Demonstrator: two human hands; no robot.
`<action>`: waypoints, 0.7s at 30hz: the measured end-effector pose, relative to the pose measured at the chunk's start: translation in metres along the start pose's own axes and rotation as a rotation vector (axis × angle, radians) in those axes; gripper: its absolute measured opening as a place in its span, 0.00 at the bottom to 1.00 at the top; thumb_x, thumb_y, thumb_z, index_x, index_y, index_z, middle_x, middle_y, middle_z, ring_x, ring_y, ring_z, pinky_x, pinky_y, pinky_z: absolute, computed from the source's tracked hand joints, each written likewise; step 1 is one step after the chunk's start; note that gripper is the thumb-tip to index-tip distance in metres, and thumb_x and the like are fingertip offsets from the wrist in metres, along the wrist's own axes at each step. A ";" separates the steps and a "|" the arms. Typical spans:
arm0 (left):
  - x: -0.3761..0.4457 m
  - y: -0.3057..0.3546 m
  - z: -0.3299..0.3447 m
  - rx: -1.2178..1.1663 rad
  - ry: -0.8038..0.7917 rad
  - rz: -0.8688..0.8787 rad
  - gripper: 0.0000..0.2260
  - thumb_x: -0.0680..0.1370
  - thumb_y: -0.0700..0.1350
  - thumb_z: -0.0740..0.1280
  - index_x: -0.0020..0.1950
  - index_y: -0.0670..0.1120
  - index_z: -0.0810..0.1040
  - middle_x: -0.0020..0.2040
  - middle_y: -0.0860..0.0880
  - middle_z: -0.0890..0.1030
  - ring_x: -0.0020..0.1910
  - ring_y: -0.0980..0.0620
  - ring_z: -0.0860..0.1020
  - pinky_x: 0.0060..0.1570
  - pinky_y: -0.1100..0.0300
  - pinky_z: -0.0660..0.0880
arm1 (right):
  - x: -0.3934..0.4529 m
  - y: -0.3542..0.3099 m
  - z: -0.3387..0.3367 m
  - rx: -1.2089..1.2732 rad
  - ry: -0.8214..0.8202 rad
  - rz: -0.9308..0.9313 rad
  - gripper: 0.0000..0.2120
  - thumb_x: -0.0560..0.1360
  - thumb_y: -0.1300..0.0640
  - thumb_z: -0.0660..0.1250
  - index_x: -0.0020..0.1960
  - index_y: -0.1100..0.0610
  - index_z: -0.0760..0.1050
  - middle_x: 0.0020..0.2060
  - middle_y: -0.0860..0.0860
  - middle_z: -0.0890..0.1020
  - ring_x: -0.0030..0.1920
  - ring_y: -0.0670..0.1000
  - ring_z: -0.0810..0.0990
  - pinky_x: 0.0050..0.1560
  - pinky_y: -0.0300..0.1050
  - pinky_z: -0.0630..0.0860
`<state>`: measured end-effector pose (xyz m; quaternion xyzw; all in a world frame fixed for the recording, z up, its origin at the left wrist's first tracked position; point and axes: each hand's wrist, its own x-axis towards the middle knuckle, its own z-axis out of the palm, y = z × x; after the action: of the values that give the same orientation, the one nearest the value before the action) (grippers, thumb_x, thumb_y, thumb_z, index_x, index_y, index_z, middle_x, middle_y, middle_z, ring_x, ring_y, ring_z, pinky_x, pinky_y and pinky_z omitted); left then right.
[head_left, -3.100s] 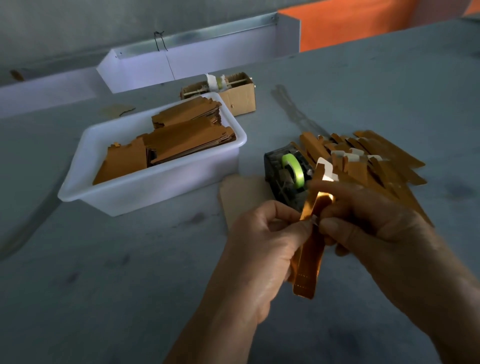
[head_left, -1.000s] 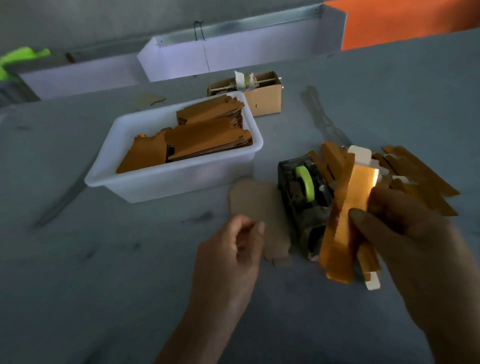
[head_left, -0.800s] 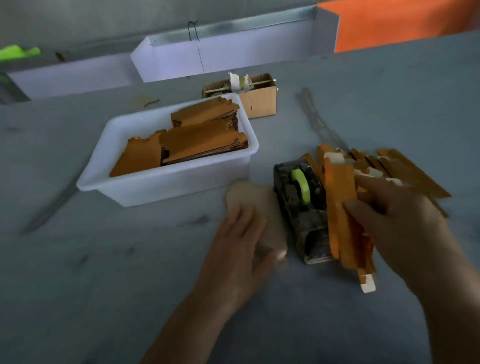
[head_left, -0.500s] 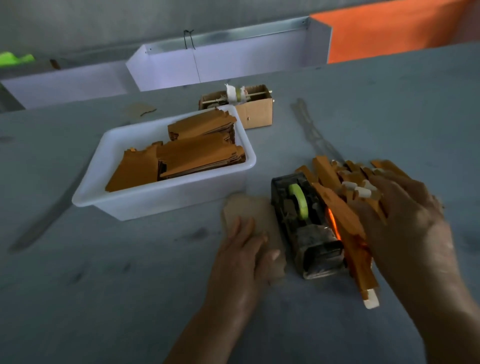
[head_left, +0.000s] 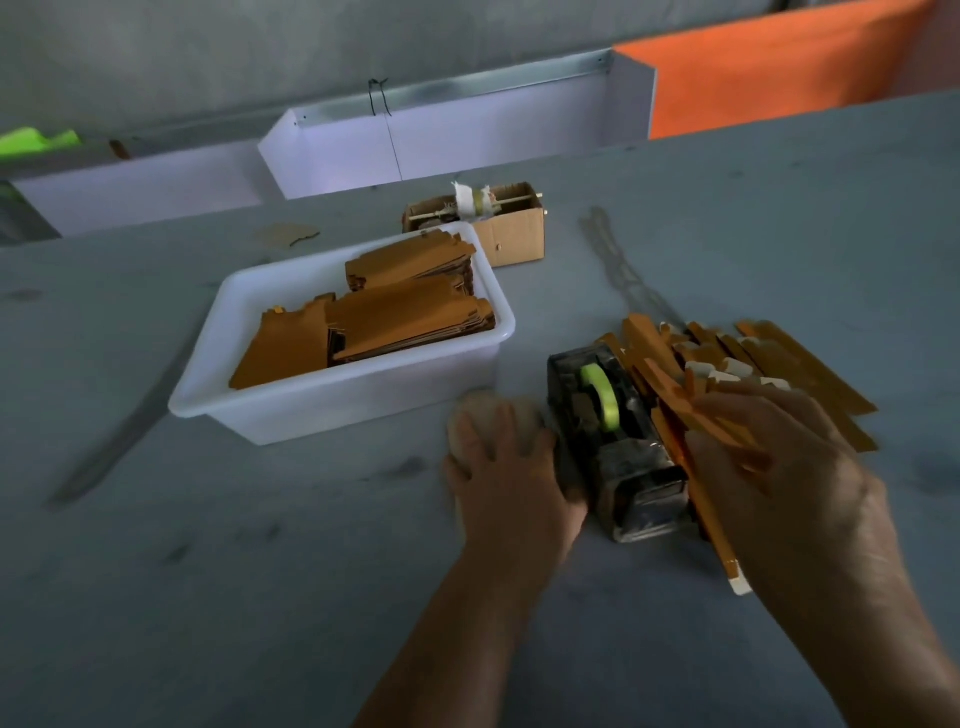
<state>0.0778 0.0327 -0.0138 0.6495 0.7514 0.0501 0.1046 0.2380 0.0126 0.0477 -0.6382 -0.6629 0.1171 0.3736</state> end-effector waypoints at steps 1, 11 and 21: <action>-0.005 -0.002 0.002 0.009 0.041 0.015 0.30 0.75 0.58 0.63 0.74 0.56 0.59 0.79 0.47 0.51 0.76 0.35 0.44 0.71 0.37 0.53 | -0.001 -0.003 -0.001 0.013 0.010 -0.008 0.11 0.72 0.60 0.70 0.55 0.57 0.81 0.57 0.53 0.78 0.53 0.58 0.79 0.48 0.42 0.69; -0.051 -0.030 0.002 -0.068 -0.008 0.075 0.22 0.78 0.64 0.53 0.71 0.62 0.63 0.79 0.54 0.48 0.77 0.43 0.39 0.75 0.46 0.46 | -0.016 -0.023 0.001 0.109 -0.086 -0.099 0.10 0.73 0.61 0.68 0.54 0.57 0.81 0.56 0.50 0.79 0.51 0.50 0.79 0.44 0.29 0.69; -0.045 -0.054 -0.016 -0.559 0.155 -0.378 0.27 0.62 0.54 0.79 0.54 0.45 0.73 0.51 0.46 0.75 0.55 0.44 0.75 0.55 0.52 0.73 | -0.014 -0.019 0.006 0.156 -0.094 -0.083 0.10 0.74 0.61 0.67 0.54 0.54 0.80 0.55 0.47 0.80 0.46 0.44 0.78 0.39 0.21 0.71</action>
<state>0.0285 -0.0191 -0.0056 0.4392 0.8214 0.2832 0.2285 0.2185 -0.0018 0.0501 -0.5730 -0.6945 0.1825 0.3951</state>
